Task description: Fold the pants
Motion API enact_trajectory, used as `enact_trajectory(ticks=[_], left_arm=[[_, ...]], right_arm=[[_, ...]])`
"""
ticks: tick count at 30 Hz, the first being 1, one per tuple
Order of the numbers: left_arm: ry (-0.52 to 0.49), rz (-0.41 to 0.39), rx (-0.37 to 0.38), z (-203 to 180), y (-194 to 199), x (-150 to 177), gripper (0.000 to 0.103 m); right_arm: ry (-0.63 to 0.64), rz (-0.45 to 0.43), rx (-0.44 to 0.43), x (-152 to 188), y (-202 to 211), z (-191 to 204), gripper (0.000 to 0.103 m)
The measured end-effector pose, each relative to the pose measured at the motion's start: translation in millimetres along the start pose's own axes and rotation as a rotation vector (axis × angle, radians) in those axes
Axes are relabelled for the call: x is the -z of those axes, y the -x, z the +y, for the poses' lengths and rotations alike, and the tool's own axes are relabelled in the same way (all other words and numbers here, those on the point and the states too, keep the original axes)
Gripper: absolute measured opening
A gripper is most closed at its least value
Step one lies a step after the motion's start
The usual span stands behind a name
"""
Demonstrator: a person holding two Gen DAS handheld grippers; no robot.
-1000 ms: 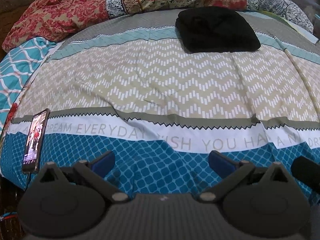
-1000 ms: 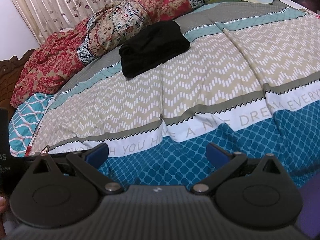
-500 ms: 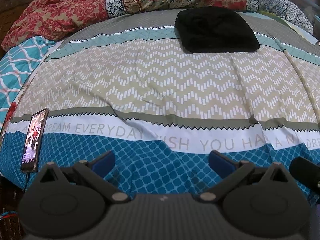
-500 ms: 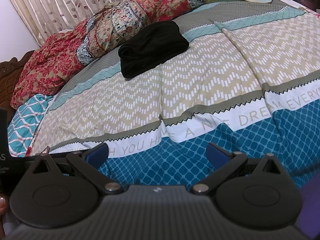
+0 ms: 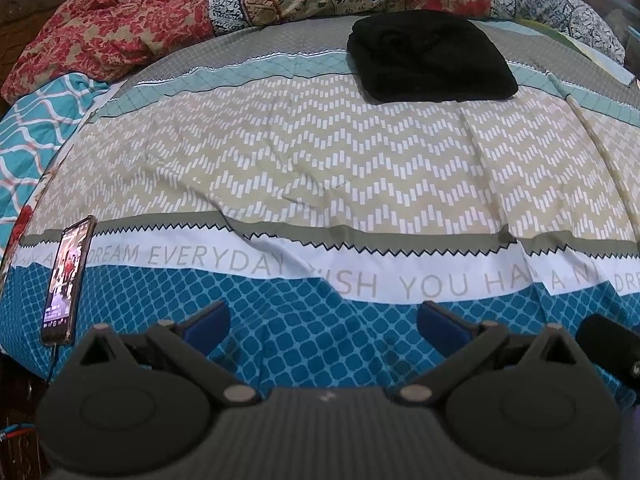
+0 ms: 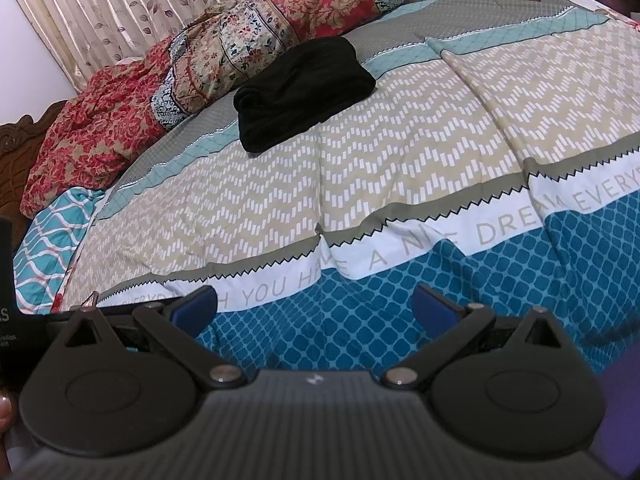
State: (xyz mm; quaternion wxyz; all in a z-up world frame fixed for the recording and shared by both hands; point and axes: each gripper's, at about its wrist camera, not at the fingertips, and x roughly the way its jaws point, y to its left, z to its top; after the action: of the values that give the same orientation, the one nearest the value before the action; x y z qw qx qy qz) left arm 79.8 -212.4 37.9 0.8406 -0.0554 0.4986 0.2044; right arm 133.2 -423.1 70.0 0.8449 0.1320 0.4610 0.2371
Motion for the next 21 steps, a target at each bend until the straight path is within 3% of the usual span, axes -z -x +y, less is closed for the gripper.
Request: enact_trajectory(ticks=[21], left_arm=[[-0.018, 0.019, -0.025, -0.9, -6.6, 2.7, 0.103]], right_arm=[[-0.011, 0.013, 0.000, 2.5, -1.9, -3.7, 0.103]])
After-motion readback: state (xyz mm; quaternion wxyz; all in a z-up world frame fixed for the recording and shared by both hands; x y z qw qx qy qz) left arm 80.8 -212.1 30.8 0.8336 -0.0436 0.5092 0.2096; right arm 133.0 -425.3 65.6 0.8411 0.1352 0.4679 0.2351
